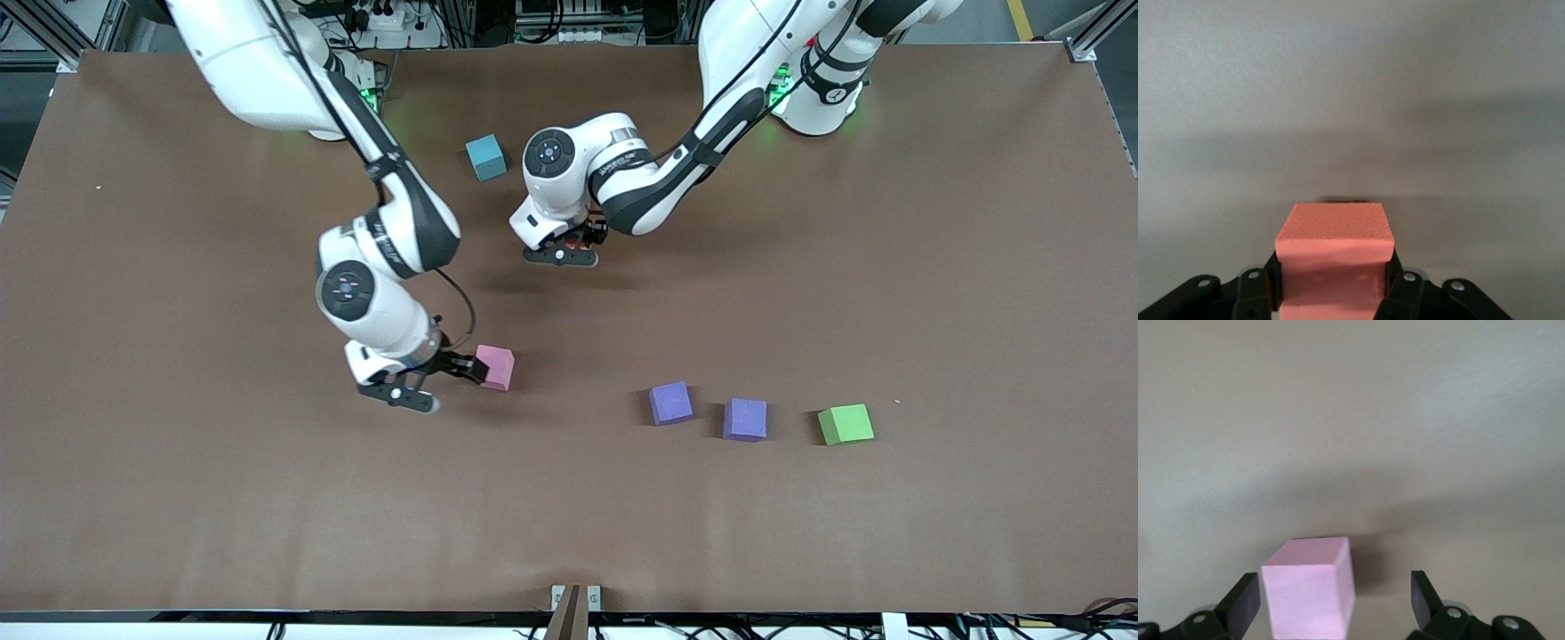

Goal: Arrange blocks into number 1
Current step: 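Move the right gripper to the pink block and grasp it, then place orange below red with the left gripper while the right gripper lifts pink, then place pink below orange with the right gripper while the left gripper grasps purple, then lift the purple block with the left gripper while the right gripper withdraws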

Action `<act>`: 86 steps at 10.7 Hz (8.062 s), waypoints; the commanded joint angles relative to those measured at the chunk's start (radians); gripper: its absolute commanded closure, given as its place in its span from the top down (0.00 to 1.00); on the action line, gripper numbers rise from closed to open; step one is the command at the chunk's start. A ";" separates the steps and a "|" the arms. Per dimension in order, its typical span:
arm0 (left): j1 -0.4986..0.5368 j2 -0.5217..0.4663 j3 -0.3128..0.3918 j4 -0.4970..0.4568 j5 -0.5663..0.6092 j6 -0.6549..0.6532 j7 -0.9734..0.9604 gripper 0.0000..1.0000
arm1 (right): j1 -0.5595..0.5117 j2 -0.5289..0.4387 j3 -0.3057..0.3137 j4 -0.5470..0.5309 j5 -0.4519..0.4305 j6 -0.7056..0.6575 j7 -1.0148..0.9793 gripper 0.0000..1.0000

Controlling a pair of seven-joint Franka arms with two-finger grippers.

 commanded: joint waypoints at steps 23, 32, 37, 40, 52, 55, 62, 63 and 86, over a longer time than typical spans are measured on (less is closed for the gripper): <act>0.020 -0.029 -0.090 -0.128 0.041 0.099 -0.124 1.00 | -0.065 -0.176 0.006 -0.257 -0.048 0.072 -0.163 0.45; 0.144 -0.161 0.102 -0.032 0.045 0.087 0.108 1.00 | 0.120 -0.285 0.009 -0.438 -0.044 0.072 -0.057 0.44; 0.144 -0.119 0.295 0.074 0.022 0.087 0.288 1.00 | 0.345 -0.265 0.010 -0.444 -0.044 0.112 0.188 0.44; 0.134 -0.050 0.349 0.189 -0.076 0.087 0.297 1.00 | 0.407 -0.201 0.010 -0.437 -0.044 0.199 0.268 0.44; 0.049 0.082 0.470 0.281 -0.202 0.110 0.299 1.00 | 0.507 -0.104 0.007 -0.364 -0.053 0.216 0.323 1.00; 0.037 0.105 0.470 0.289 -0.202 0.140 0.300 1.00 | 0.439 -0.190 0.023 -0.398 -0.053 0.196 0.316 1.00; 0.037 0.153 0.495 0.309 -0.203 0.182 0.330 0.91 | 0.078 -0.350 0.073 -0.480 -0.061 0.101 -0.027 1.00; 0.037 0.159 0.498 0.308 -0.202 0.182 0.339 0.52 | 0.032 -0.338 0.073 -0.437 -0.062 0.075 -0.111 1.00; -0.152 0.021 0.220 0.116 -0.182 -0.012 0.069 0.00 | -0.354 -0.592 -0.043 -0.002 -0.194 -0.675 -0.681 1.00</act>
